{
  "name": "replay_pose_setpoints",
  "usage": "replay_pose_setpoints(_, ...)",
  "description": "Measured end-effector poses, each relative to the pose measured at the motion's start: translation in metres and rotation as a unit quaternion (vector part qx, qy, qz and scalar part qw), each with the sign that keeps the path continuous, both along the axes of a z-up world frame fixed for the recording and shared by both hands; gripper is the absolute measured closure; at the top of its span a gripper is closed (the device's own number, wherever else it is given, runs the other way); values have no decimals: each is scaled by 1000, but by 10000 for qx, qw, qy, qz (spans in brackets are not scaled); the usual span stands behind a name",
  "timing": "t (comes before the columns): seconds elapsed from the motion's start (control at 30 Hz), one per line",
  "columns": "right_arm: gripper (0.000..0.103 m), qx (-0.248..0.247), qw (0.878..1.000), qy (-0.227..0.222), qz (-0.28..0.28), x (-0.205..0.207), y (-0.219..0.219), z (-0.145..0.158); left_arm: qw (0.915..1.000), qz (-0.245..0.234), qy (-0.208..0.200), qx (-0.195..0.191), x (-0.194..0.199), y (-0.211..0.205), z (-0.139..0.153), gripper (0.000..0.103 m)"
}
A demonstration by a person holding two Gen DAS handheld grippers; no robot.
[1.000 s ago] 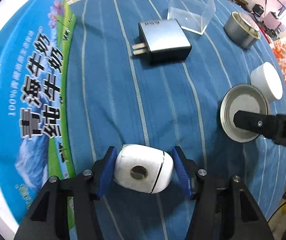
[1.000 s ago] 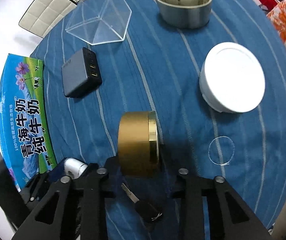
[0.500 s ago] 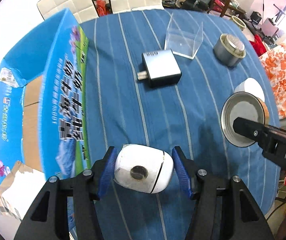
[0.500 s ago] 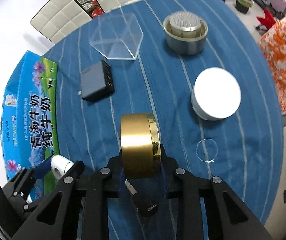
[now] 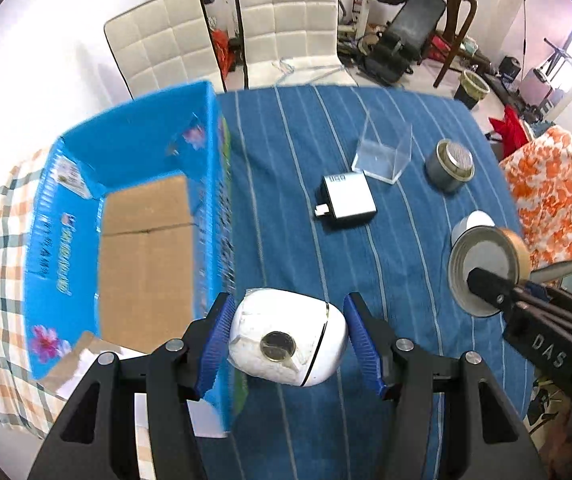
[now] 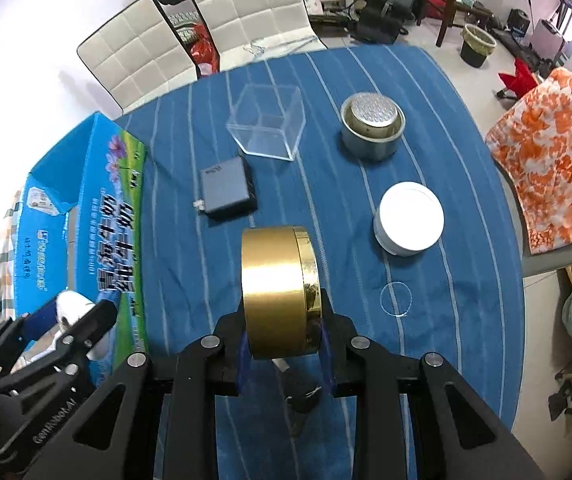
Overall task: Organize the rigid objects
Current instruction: 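Carry the earbud case and gold tin into the blue box with both grippers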
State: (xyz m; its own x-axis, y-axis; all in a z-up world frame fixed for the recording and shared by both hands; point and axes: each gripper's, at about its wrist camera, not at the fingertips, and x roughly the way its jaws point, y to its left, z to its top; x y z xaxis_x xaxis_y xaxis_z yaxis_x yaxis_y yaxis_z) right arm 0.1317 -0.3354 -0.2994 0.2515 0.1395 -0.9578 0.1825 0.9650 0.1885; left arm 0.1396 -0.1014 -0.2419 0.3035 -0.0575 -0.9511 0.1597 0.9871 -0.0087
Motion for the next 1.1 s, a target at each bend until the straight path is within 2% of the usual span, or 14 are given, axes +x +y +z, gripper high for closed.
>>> replay_pose_setpoints(0.23, 74, 61, 9994, -287, 189, 7, 44, 32, 9996, 151, -251, -15, 24, 26, 9, 49)
replay_pose_setpoints(0.4, 74, 279, 9980, -449, 358, 24, 84, 51, 9990, 279, -302, 162, 43, 63, 15, 49)
replay_pose_setpoints(0.63, 74, 481, 9952, -645, 558, 55, 150, 70, 9969, 417, -364, 559, 72, 115, 7, 49)
replay_pose_setpoints(0.9, 74, 382, 9953, -650, 604, 102, 216, 64, 9927, 428, -355, 1073, 117, 159, -21, 49)
replay_pose_setpoints(1.1, 74, 345, 9967, -464, 573, 144, 253, 36, 9923, 462, -121, 1146, 148, 180, -58, 49)
